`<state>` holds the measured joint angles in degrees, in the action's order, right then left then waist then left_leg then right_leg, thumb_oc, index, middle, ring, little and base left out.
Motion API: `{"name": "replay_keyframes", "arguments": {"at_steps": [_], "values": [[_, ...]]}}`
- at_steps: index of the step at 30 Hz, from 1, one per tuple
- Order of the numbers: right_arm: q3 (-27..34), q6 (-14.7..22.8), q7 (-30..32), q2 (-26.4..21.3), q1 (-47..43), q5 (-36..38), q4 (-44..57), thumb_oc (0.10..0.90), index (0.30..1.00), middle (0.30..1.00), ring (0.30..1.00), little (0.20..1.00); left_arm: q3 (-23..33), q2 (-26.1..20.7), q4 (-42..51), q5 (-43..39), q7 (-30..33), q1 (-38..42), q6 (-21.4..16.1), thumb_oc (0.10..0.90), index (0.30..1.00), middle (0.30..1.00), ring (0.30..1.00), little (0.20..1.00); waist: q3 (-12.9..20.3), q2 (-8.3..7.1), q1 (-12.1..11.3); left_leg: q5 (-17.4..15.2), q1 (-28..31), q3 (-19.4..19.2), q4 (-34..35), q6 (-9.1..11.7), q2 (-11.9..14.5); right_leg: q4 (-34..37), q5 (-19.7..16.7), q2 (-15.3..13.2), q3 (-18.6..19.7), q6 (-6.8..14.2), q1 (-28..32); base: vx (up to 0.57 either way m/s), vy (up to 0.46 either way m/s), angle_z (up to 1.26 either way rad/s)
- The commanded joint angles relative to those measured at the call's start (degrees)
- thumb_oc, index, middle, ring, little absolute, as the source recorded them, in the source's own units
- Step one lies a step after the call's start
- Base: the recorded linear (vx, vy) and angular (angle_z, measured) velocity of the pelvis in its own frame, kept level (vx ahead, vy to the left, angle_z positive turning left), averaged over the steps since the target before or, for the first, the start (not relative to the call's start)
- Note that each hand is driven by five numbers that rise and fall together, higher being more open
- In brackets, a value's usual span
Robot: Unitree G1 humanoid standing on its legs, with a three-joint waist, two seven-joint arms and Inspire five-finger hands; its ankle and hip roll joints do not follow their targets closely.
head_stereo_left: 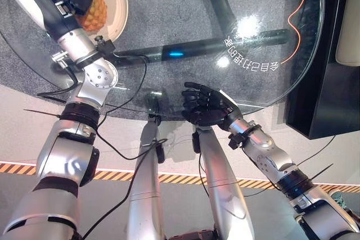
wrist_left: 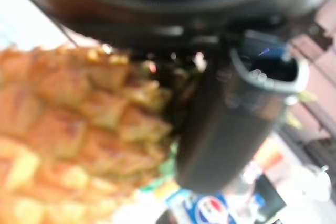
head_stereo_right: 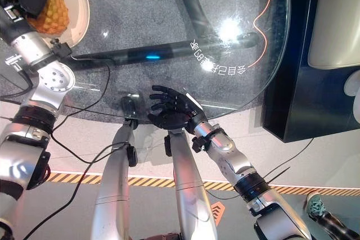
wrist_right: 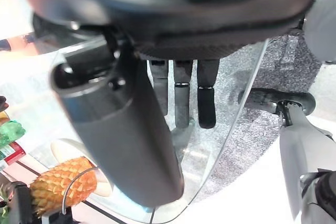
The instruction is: Pick up the fruit to the plate
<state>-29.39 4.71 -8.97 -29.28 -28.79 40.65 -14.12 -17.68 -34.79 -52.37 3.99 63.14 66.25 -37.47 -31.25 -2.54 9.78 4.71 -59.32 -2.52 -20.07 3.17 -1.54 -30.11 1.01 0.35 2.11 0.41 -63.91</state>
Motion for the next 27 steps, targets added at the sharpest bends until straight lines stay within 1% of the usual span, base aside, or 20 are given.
{"name": "replay_keyframes", "arguments": {"at_steps": [1, 5, 7, 10, 13, 20, 21, 22, 23, 24, 27], "values": [[-2.41, 0.51, 0.11, 0.57, 1.11, 1.30, -1.15, 0.800, 0.900, 0.900, 0.900, 0.900, 0.97, -5.53, -1.37, -4.58, 2.21, 3.98, -0.19, 0.100, 0.300, 0.300, 0.300, 0.200, 1.45, -1.45, -0.09, -5.81, -2.93, 0.46, -9.12, 0.75, -2.44, 6.44, -5.80, -0.31, 0.66, 3.38, -0.26, 0.00, 0.000, 0.00], [-2.72, 1.07, -0.26, 0.49, 0.88, 1.58, -1.43, 0.800, 0.900, 0.900, 0.900, 0.900, 0.59, -5.29, -2.40, -6.39, 0.99, 4.50, 0.58, 0.100, 0.300, 0.300, 0.300, 0.200, 1.45, -1.65, -0.07, -5.93, -3.04, 0.70, -9.28, 0.74, -2.50, 6.14, -5.64, -0.16, 0.56, 3.35, -0.33, 0.00, 0.000, 0.00], [-3.03, 1.60, -0.14, 0.49, 0.48, 2.05, -1.79, 0.800, 0.900, 0.900, 0.900, 0.900, 0.70, -5.03, -3.70, -8.79, -0.39, 4.59, 0.98, 0.100, 0.300, 0.300, 0.300, 0.200, 1.45, -1.75, -0.17, -5.89, -3.07, 0.92, -9.30, 0.91, -2.55, 5.92, -5.51, -0.02, 0.51, 3.40, -0.35, 0.00, 0.000, 0.00], [-3.19, 2.02, -0.29, 1.02, -0.09, 2.21, -2.91, 0.800, 0.900, 0.900, 0.900, 0.900, 1.50, -4.38, -5.44, -11.21, -2.08, 3.80, 0.46, 0.100, 0.300, 0.300, 0.300, 0.200, 1.45, -1.97, -0.30, -5.93, -3.32, 1.28, -9.44, 1.09, -2.67, 5.82, -5.51, -0.01, 0.32, 3.38, -0.61, 0.00, -0.011, 0.00], [-3.39, 1.99, 0.18, 1.13, -0.57, 2.65, -3.23, 0.800, 0.900, 0.900, 0.900, 0.900, 2.01, -3.93, -5.69, -11.89, -2.70, 2.87, 0.07, 0.100, 0.300, 0.300, 0.300, 0.200, 1.45, -2.04, -0.48, -5.88, -3.57, 1.50, -9.51, 1.24, -2.68, 5.57, -5.43, 0.06, 0.18, 3.35, -0.91, 0.00, -0.012, 0.00], [-3.50, 1.95, 0.15, 1.24, -1.66, 3.32, -4.23, 0.800, 0.900, 0.900, 0.900, 0.900, 2.57, -3.22, -5.62, -11.53, -1.79, 2.02, -1.01, 0.100, 0.300, 0.300, 0.300, 0.200, 1.45, -1.93, -0.90, -6.01, -3.84, 2.09, -9.74, 1.42, -2.87, 4.93, -4.96, 0.17, 0.06, 3.11, -1.29, 0.00, 0.000, 0.00], [-3.51, 1.95, 0.15, 1.24, -1.68, 3.33, -4.25, 0.800, 0.900, 0.900, 0.900, 0.900, 2.57, -3.21, -5.62, -11.54, -1.77, 2.02, -1.00, 0.262, 0.439, 0.439, 0.439, 0.362, 1.45, -1.92, -0.90, -6.01, -3.83, 2.10, -9.73, 1.42, -2.87, 4.93, -4.96, 0.17, 0.05, 3.10, -1.28, 0.00, 0.000, 0.00], [-3.48, 1.97, 0.11, 1.34, -1.97, 3.43, -4.44, 0.800, 0.900, 0.900, 0.900, 0.900, 2.58, -3.11, -5.58, -11.67, -1.83, 2.07, -0.93, 0.388, 0.547, 0.547, 0.547, 0.488, 1.45, -1.83, -0.98, -5.99, -3.73, 2.14, -9.64, 1.45, -2.88, 4.95, -4.91, 0.16, 0.01, 3.08, -1.21, 0.00, 0.000, 0.00], [-3.46, 2.03, 0.04, 1.45, -2.04, 3.39, -4.58, 0.800, 0.900, 0.900, 0.900, 0.900, 2.65, -2.92, -5.55, -11.72, -2.35, 1.96, -0.91, 0.542, 0.679, 0.679, 0.679, 0.642, 1.45, -1.77, -1.02, -5.95, -3.65, 2.18, -9.61, 1.46, -2.96, 4.95, -4.86, 0.18, -0.02, 3.03, -1.09, 0.00, 0.000, 0.00], [-3.32, 2.07, -0.24, 1.32, -2.06, 3.45, -4.78, 0.800, 0.900, 0.900, 0.900, 0.900, 2.71, -2.90, -5.59, -12.05, -3.03, 1.74, -0.57, 0.800, 0.900, 0.900, 0.900, 0.900, 1.45, -1.69, -1.10, -5.84, -3.47, 2.23, -9.51, 1.51, -2.99, 4.96, -4.79, 0.17, -0.07, 2.98, -0.88, 0.00, 0.000, 0.00], [-3.30, 1.63, -0.06, 1.35, -2.55, 3.69, -4.84, 0.800, 0.900, 0.900, 0.900, 0.900, 2.82, -2.83, -5.99, -12.79, -3.45, 1.19, -0.74, 0.800, 0.900, 0.900, 0.900, 0.900, 1.45, -1.49, -1.27, -5.63, -2.91, 2.23, -9.18, 1.60, -2.90, 5.04, -4.61, 0.08, -0.17, 2.87, -0.36, 0.00, 0.000, 0.00]]}}
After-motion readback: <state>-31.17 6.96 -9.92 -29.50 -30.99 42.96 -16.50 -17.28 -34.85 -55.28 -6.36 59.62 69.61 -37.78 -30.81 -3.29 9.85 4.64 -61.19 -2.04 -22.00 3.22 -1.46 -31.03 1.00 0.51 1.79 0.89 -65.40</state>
